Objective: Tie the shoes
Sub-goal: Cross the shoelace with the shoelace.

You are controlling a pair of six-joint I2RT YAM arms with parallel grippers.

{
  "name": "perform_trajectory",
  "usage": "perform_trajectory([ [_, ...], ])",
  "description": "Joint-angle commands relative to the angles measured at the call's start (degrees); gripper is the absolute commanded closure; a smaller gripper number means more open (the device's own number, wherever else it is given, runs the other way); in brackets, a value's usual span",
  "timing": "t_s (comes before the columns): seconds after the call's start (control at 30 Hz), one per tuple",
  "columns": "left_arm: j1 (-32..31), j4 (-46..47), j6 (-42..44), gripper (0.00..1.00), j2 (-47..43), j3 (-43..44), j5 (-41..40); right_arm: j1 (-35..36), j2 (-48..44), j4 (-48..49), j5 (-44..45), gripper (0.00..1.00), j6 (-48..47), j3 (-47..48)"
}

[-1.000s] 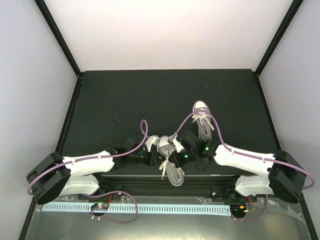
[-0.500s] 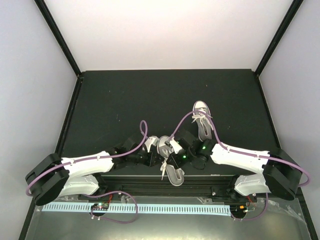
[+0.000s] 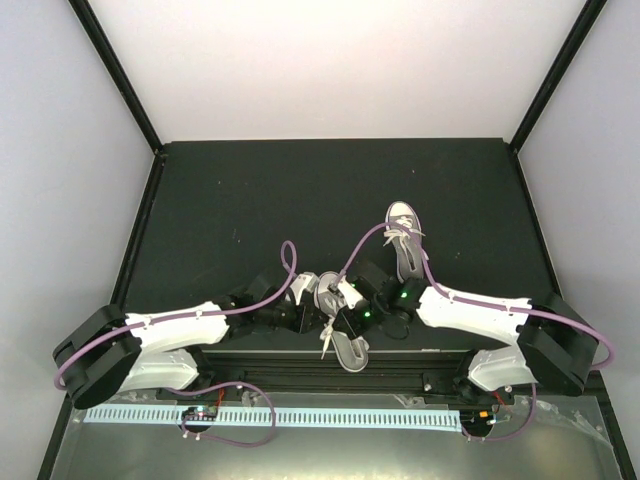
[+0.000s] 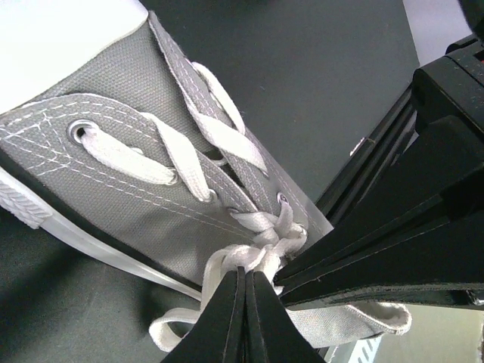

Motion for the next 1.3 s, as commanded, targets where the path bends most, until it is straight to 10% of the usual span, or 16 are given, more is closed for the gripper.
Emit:
perform_trajectory([
  [0.0, 0.1, 1.1, 1.7, 0.99, -0.5, 1.9, 0.8, 0.4, 0.5, 1.4, 1.3, 0.98, 0.4, 1.8],
  [1.03, 0.2, -4.8, 12.4, 0.98, -3.7, 1.8, 8.6, 0.4, -2.8, 8.1, 7.0, 0.98, 1.3, -3.6],
  [1.27, 2.3, -5.6, 9.9, 0.55, -9.4, 1.7, 3.5, 0.3, -2.6, 8.4, 6.4, 0.98, 0.2, -5.1],
])
